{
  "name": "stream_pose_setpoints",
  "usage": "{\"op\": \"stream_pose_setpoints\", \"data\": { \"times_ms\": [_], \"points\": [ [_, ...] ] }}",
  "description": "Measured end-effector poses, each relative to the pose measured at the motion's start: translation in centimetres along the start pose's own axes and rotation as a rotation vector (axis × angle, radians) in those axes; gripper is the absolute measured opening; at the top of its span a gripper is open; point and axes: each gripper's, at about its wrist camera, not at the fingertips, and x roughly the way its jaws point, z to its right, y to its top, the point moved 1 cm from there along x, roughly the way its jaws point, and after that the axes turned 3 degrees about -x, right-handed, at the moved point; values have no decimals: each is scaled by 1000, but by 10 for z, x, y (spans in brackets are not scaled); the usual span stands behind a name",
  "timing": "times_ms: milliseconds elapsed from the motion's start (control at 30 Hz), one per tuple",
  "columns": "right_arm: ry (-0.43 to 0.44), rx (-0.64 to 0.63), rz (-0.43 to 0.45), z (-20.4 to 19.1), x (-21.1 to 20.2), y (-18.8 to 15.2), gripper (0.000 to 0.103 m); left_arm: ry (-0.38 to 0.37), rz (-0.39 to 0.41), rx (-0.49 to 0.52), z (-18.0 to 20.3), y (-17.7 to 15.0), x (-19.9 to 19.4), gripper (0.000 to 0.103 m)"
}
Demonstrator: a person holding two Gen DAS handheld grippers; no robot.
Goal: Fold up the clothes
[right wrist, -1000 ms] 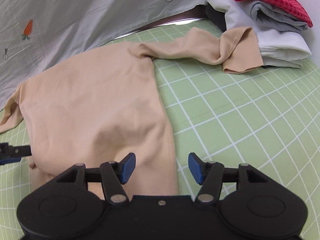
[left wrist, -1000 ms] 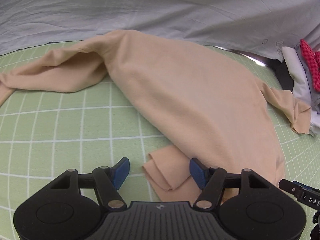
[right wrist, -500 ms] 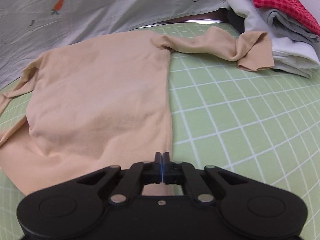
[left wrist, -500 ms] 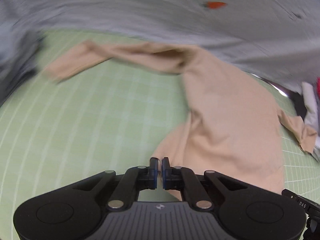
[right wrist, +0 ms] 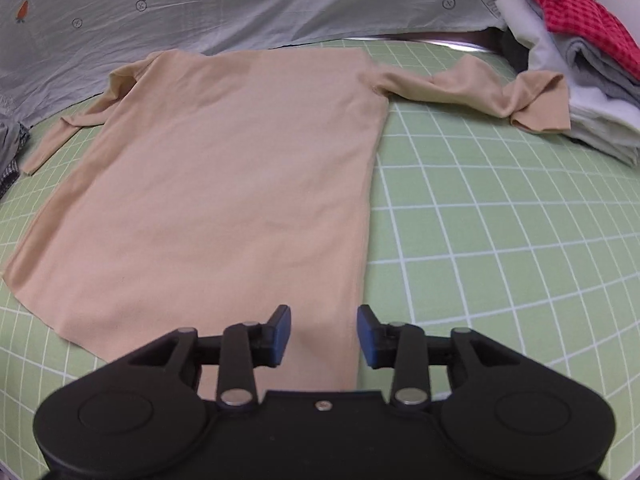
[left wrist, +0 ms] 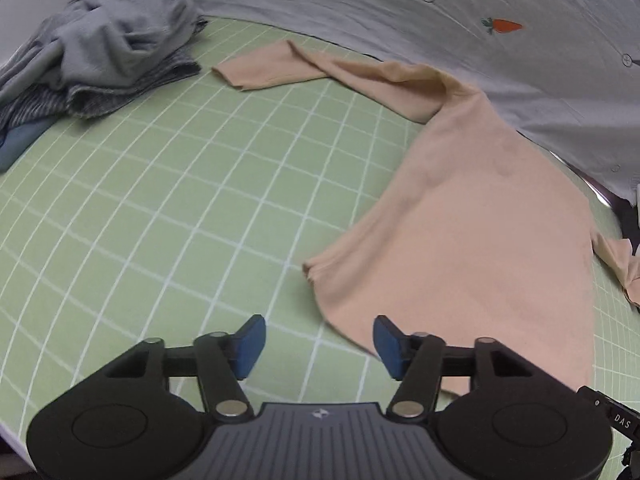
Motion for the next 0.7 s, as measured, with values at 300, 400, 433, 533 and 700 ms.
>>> {"op": "stream_pose_setpoints", "data": {
  "times_ms": [300,400,433,533,700],
  "points": [
    [-21,48,-15,-5,7,-10,26,0,-17,139,28,19,45,32],
    [-19,6,2,-11,3,-13,5,-15,-31,140,26,11,47,5],
    [-24,-14,5,-13,2,-15,5,-17,-36,134,23,6,43,5],
    [-42,-68,0,-17,-4,-21,5,-18,-87,99,10,-19,25,5],
    [-29,-77,-45,-5,-26,-51,5,-17,-193,26,-17,-70,-10,5]
  ]
}}
